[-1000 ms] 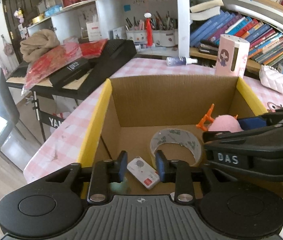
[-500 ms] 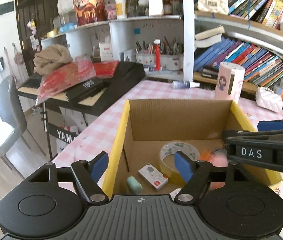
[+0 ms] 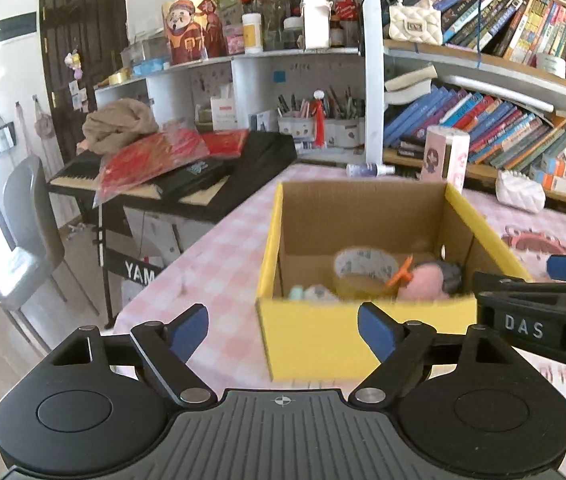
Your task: Organize objects
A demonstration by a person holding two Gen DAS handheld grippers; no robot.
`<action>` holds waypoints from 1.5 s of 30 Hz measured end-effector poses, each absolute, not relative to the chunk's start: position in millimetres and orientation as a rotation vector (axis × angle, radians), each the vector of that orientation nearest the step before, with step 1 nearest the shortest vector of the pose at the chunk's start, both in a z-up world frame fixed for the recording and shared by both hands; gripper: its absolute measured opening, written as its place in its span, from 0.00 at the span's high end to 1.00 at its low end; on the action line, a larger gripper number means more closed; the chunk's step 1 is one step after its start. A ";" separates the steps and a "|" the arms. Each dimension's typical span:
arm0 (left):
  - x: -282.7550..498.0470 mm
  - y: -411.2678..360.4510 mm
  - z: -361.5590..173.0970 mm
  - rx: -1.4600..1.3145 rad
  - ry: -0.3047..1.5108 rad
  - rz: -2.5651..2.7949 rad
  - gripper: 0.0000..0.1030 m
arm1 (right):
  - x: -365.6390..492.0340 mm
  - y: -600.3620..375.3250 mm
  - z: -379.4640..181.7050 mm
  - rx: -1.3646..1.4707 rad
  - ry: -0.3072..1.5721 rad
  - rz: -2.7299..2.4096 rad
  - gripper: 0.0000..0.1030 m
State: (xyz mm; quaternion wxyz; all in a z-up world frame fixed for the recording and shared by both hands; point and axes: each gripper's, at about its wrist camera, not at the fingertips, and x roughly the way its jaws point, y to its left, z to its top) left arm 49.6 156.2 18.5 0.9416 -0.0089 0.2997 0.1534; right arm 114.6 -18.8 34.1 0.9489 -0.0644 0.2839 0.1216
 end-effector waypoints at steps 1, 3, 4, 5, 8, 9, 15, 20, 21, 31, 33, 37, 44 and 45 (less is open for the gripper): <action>43.0 156.8 16.1 -0.017 0.621 0.313 0.18 | 106.5 -19.1 31.6 -0.137 0.583 0.243 0.32; 28.7 157.5 10.6 -0.018 0.639 0.309 0.18 | 90.2 -19.9 26.6 -0.146 0.595 0.237 0.30; 22.5 157.2 8.0 -0.018 0.648 0.306 0.18 | 82.1 -20.3 24.2 -0.150 0.602 0.235 0.30; 16.4 156.2 5.0 -0.017 0.659 0.303 0.18 | 74.6 -20.6 22.2 -0.154 0.607 0.235 0.29; 1.8 154.9 -2.4 -0.013 0.692 0.292 0.17 | 51.6 -22.0 14.1 -0.157 0.624 0.230 0.28; -3.2 154.3 -5.1 -0.012 0.702 0.289 0.17 | 44.8 -23.0 11.6 -0.155 0.630 0.227 0.28; -28.4 149.6 -17.3 -0.011 0.747 0.268 0.17 | 12.5 -29.1 -3.4 -0.145 0.673 0.196 0.27; -42.7 137.8 -27.0 0.006 0.778 0.220 0.17 | -10.2 -35.3 -12.4 -0.144 0.694 0.174 0.27; -44.2 134.7 -28.2 0.011 0.782 0.208 0.17 | -13.4 -38.4 -13.3 -0.143 0.696 0.170 0.26; -46.7 98.1 -31.5 0.069 0.789 0.063 0.17 | -38.9 -78.2 -17.5 -0.086 0.716 0.041 0.26; -45.0 87.9 -30.7 0.086 0.784 0.028 0.17 | -41.3 -89.3 -16.6 -0.071 0.715 0.007 0.26; -39.0 68.0 -30.7 0.105 0.782 -0.036 0.17 | -46.6 -110.2 -16.2 -0.048 0.718 -0.059 0.25; -26.6 35.2 -31.7 0.145 0.777 -0.129 0.17 | -49.9 -143.7 -16.6 -0.008 0.723 -0.158 0.25; -24.5 31.3 -31.6 0.148 0.776 -0.137 0.17 | -49.4 -148.1 -16.7 -0.004 0.723 -0.167 0.25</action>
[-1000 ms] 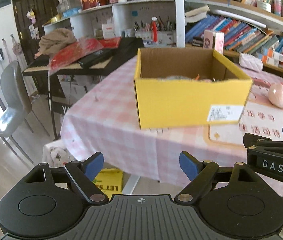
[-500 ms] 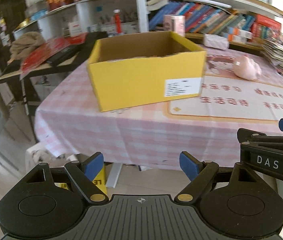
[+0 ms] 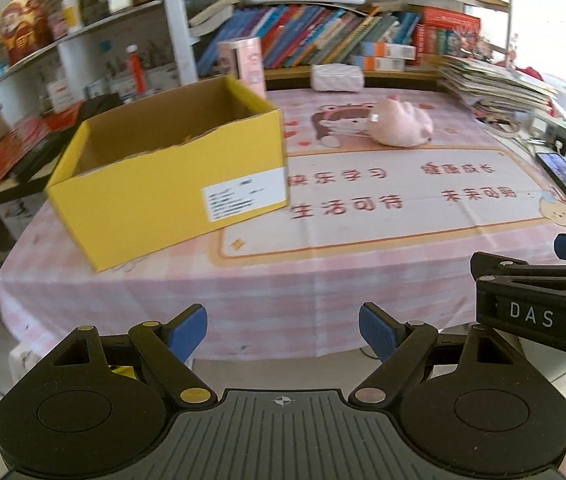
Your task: Organize objects
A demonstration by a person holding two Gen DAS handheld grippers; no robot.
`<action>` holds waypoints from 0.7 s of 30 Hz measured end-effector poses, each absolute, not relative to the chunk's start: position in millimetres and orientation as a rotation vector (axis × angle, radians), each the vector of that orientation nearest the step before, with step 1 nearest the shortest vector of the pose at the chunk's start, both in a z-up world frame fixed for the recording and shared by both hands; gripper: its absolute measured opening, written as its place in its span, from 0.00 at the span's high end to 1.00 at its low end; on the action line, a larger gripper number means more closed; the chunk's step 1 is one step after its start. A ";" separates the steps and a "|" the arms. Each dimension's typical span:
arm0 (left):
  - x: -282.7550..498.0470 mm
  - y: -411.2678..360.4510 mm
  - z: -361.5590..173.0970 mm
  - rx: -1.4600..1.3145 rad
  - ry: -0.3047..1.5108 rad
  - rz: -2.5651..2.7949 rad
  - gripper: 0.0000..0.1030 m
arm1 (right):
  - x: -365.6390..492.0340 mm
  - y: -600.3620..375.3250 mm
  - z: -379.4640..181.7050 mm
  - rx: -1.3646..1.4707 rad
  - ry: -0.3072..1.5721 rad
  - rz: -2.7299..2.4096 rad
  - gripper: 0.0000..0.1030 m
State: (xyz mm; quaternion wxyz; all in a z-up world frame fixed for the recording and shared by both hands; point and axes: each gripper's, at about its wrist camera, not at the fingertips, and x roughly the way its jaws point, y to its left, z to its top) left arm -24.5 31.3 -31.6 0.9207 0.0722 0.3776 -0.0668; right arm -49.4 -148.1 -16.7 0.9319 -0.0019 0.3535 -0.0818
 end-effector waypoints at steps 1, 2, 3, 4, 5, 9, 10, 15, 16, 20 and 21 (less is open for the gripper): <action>-21.7 27.5 -31.4 0.150 0.775 -0.145 0.17 | -48.2 -151.9 -16.8 0.001 0.724 -0.176 0.25; -19.2 24.6 -31.6 0.152 0.775 -0.152 0.17 | -46.9 -156.0 -17.0 0.005 0.724 -0.184 0.25; -16.0 21.1 -31.8 0.154 0.776 -0.156 0.17 | -45.4 -159.5 -17.1 0.007 0.724 -0.191 0.25; -12.6 17.5 -31.9 0.156 0.777 -0.161 0.17 | -43.1 -163.1 -17.3 0.009 0.725 -0.196 0.25; -9.3 14.7 -31.6 0.156 0.778 -0.163 0.17 | -40.5 -166.5 -17.4 0.011 0.727 -0.201 0.25; 5.3 2.0 -31.9 0.151 0.782 -0.168 0.17 | -27.4 -179.5 -18.0 0.009 0.733 -0.209 0.25; 9.5 -1.2 -32.2 0.151 0.784 -0.169 0.17 | -22.7 -182.1 -18.1 0.009 0.736 -0.211 0.25; 31.8 -15.4 -33.3 0.143 0.796 -0.157 0.17 | 3.5 -199.1 -19.8 0.007 0.754 -0.203 0.25; 36.5 -17.3 -33.7 0.139 0.799 -0.153 0.17 | 9.3 -201.8 -19.6 0.005 0.756 -0.199 0.25; 57.7 -25.1 -35.0 0.121 0.809 -0.126 0.17 | 34.0 -211.8 -19.9 -0.009 0.761 -0.172 0.25; 63.3 -27.4 -35.4 0.117 0.812 -0.119 0.17 | 39.7 -214.2 -20.0 -0.012 0.761 -0.164 0.25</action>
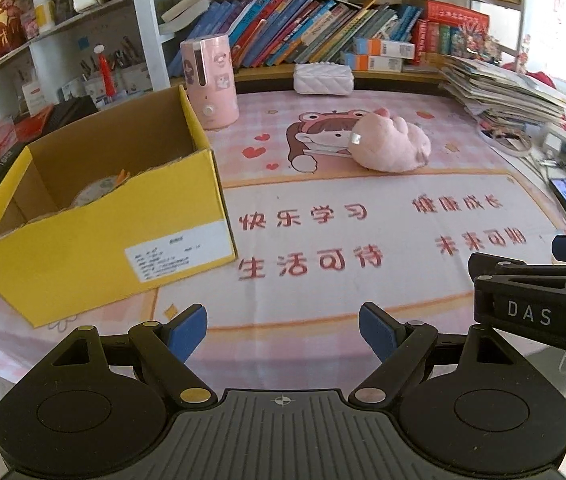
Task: Organize objects
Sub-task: 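Move both grippers toward the large pink plush pig on the table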
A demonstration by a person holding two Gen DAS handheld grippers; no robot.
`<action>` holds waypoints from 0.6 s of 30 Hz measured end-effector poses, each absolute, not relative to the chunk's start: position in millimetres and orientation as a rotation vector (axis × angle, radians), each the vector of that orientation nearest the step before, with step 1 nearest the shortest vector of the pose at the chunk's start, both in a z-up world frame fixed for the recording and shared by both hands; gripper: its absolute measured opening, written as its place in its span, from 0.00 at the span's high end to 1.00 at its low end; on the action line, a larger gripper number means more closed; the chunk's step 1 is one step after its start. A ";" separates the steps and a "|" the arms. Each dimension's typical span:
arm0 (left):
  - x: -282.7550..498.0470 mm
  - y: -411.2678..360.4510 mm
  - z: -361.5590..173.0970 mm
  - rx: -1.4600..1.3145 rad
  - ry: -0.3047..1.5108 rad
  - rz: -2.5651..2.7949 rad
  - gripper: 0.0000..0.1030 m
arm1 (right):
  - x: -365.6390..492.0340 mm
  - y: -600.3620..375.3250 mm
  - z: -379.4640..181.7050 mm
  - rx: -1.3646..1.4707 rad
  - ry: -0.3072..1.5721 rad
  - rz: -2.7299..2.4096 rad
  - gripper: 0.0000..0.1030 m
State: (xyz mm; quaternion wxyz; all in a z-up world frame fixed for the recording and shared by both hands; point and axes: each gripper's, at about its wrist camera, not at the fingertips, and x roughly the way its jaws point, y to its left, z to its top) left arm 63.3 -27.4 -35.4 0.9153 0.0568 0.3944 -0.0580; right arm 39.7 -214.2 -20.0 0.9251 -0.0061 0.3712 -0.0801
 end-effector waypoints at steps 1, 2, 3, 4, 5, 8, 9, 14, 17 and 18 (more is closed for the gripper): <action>69.2 -29.8 -35.7 0.112 0.816 -0.113 0.17 | 46.1 -217.0 -19.9 -0.015 0.762 -0.156 0.25; 74.7 -32.5 -36.2 0.108 0.819 -0.108 0.17 | 52.8 -220.3 -19.8 -0.015 0.763 -0.149 0.25; 79.9 -35.4 -36.3 0.105 0.821 -0.102 0.17 | 59.1 -223.7 -19.8 -0.014 0.764 -0.143 0.25; 84.3 -38.4 -36.2 0.102 0.822 -0.097 0.17 | 65.3 -226.9 -20.0 -0.012 0.766 -0.136 0.25; 89.1 -41.5 -36.1 0.100 0.822 -0.093 0.17 | 71.9 -230.8 -20.2 -0.009 0.769 -0.129 0.25; 100.2 -49.9 -34.5 0.089 0.817 -0.083 0.17 | 89.9 -242.6 -20.6 -0.001 0.779 -0.110 0.25; 104.2 -52.7 -33.7 0.086 0.813 -0.076 0.17 | 95.8 -246.7 -20.7 0.003 0.782 -0.102 0.25; 121.6 -64.8 -33.2 0.071 0.804 -0.032 0.11 | 119.6 -264.0 -22.7 0.011 0.788 -0.059 0.25; 131.1 -72.3 -34.8 0.068 0.811 -0.020 0.11 | 133.0 -276.5 -25.1 0.025 0.793 -0.040 0.25; 134.2 -75.8 -35.8 0.071 0.817 -0.018 0.11 | 137.4 -280.2 -26.2 0.029 0.797 -0.035 0.25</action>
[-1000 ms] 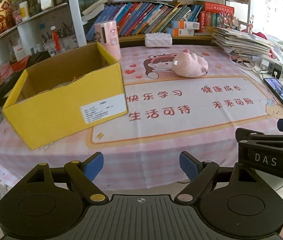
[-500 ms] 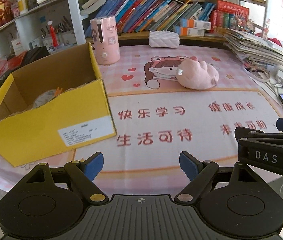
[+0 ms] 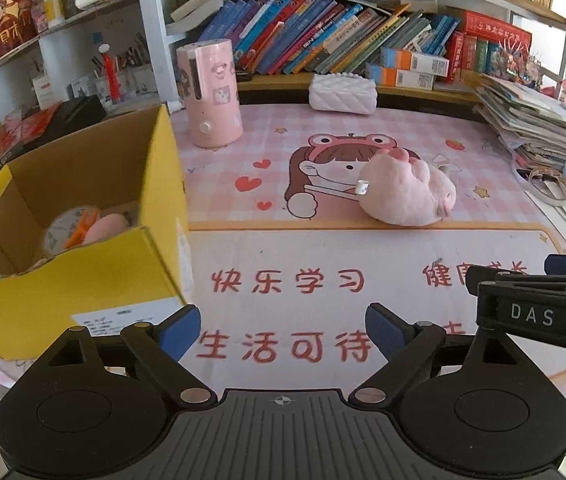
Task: Organize objects
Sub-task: 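Move both grippers toward the large pink plush pig on the table, then grasp the large pink plush pig with the right gripper while the left gripper grasps the blue item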
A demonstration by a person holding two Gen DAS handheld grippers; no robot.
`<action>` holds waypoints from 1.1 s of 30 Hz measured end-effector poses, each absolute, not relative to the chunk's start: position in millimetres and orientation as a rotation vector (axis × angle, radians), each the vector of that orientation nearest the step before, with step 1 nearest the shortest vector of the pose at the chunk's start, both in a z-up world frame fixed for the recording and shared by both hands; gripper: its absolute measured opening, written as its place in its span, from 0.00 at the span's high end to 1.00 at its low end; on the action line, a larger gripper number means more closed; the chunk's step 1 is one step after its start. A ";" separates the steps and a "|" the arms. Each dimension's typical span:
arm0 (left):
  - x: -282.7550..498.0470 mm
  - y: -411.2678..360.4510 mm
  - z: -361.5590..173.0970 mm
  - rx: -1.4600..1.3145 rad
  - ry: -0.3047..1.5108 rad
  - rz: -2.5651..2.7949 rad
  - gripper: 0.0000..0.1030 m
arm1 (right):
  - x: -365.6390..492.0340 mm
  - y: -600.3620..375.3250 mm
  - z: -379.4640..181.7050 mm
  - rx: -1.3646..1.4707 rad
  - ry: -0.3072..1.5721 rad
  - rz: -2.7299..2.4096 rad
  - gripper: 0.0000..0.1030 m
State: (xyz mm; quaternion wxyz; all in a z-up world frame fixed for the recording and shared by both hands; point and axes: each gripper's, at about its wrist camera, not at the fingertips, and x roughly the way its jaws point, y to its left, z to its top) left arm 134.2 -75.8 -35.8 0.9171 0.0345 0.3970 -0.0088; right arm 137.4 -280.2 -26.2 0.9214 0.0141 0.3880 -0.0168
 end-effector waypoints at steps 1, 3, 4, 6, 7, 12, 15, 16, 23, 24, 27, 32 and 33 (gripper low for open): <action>137.1 -79.5 -36.8 0.076 0.821 -0.016 0.11 | 141.4 -283.8 -27.2 0.033 0.801 -0.027 0.25; 142.2 -86.8 -39.2 0.087 0.829 -0.012 0.11 | 149.0 -290.3 -29.5 0.038 0.806 -0.013 0.25; 144.6 -90.0 -40.2 0.091 0.833 -0.011 0.11 | 152.6 -293.0 -30.3 0.039 0.806 -0.006 0.25; 149.3 -95.8 -42.4 0.099 0.843 -0.005 0.11 | 160.1 -299.0 -31.4 0.043 0.804 0.010 0.25; 150.9 -98.2 -43.3 0.103 0.848 -0.002 0.11 | 164.2 -301.8 -31.8 0.045 0.801 0.019 0.25; 155.7 -103.6 -47.5 0.113 0.869 0.021 0.11 | 192.7 -307.4 -34.7 -0.007 0.782 0.097 0.21; 159.0 -103.4 -49.6 0.105 0.883 0.035 0.11 | 211.4 -302.2 -40.1 -0.110 0.783 0.153 0.20; 159.5 -103.4 -49.5 0.104 0.883 0.039 0.11 | 216.2 -299.7 -42.0 -0.147 0.778 0.170 0.20; 165.4 -107.2 -52.6 0.102 0.896 0.055 0.11 | 245.0 -279.5 -54.7 -0.352 0.728 0.312 0.13; 166.0 -108.0 -53.0 0.103 0.898 0.054 0.11 | 249.6 -276.2 -56.7 -0.375 0.721 0.331 0.12; 167.7 -110.8 -52.9 0.111 0.900 0.051 0.11 | 265.2 -267.7 -65.5 -0.438 0.716 0.361 0.12; 171.9 -113.6 -53.0 0.118 0.896 0.047 0.11 | 284.9 -261.3 -80.7 -0.530 0.716 0.364 0.13; 173.5 -114.3 -53.2 0.120 0.896 0.046 0.11 | 287.7 -261.1 -83.6 -0.542 0.720 0.358 0.18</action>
